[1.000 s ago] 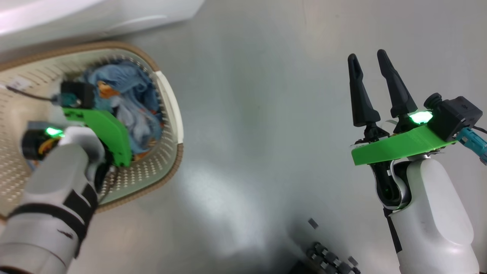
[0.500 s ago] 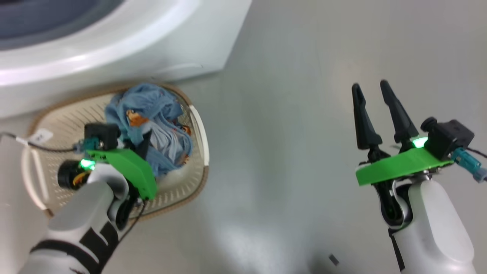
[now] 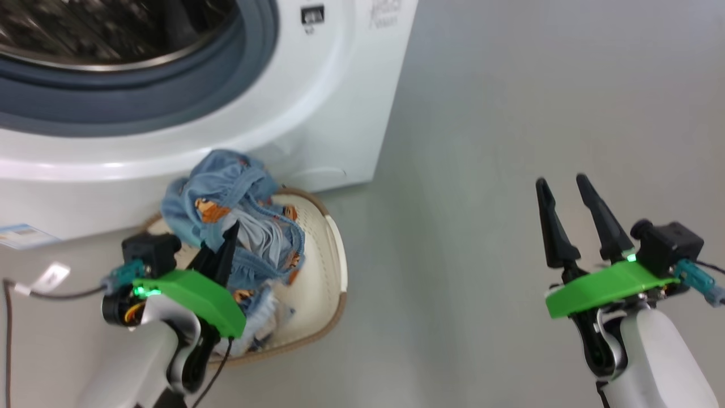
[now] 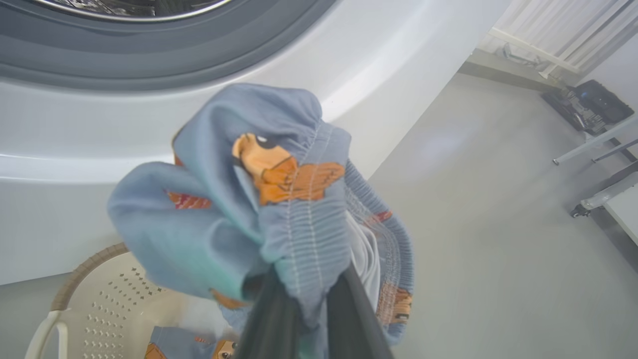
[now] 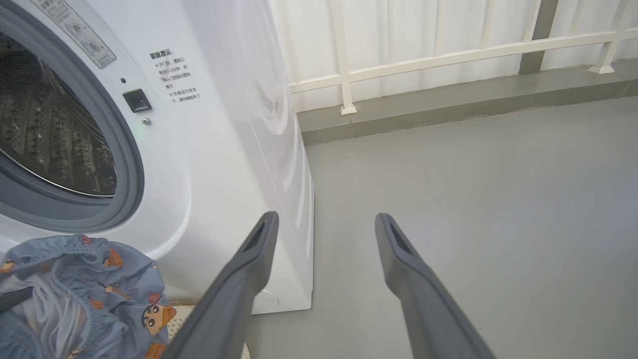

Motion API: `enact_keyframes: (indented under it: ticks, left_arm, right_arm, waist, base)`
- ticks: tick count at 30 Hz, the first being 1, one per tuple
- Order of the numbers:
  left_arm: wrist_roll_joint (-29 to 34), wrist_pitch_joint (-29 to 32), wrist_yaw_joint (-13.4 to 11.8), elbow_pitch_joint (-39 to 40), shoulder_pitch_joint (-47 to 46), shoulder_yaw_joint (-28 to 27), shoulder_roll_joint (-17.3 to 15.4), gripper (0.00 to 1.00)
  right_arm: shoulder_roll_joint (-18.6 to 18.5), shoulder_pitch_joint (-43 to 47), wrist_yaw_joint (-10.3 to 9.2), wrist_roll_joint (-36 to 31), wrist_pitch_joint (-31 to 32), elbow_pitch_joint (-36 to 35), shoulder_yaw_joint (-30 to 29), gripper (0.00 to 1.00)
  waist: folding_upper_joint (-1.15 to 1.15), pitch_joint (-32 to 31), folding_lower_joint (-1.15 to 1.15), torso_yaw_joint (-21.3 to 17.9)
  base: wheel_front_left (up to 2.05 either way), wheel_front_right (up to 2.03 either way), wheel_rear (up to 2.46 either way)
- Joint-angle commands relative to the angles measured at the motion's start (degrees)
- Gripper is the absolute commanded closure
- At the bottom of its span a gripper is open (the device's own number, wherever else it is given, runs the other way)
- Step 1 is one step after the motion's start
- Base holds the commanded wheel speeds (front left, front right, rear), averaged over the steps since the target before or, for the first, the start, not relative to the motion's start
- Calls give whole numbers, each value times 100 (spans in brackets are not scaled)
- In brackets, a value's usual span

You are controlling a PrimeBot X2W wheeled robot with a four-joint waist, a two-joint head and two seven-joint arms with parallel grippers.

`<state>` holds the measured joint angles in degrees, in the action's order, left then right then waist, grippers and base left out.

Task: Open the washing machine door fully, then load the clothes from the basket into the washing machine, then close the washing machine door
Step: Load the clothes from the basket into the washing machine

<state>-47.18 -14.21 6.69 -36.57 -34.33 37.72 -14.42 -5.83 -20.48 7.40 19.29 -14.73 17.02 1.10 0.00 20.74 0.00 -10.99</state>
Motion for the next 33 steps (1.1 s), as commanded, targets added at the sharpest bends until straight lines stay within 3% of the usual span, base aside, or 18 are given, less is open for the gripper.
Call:
enact_keyframes:
  ticks: [1, 18, 33]
  left_arm:
    - [257, -78, -86, 430, 245, -441, -162, 100]
    - [1676, -78, -414, 2579, 1788, -2028, 273, 100]
    - [2238, -79, -382, 2769, 2185, -2611, 611, 100]
  right_arm:
    - [-76, 192, 9, -80, -27, -86, 81, 0]
    - [-270, 686, 9, -28, -27, -26, -49, 0]
    - [-368, 782, 9, -27, -27, -43, -36, 0]
  waist:
    - [0, -568, 0, 298]
    - [0, -1331, 0, 572]
    - [0, -1461, 0, 659]
  base:
    - [0, 0, 0]
    - [0, 0, 0]
    - [0, 0, 0]
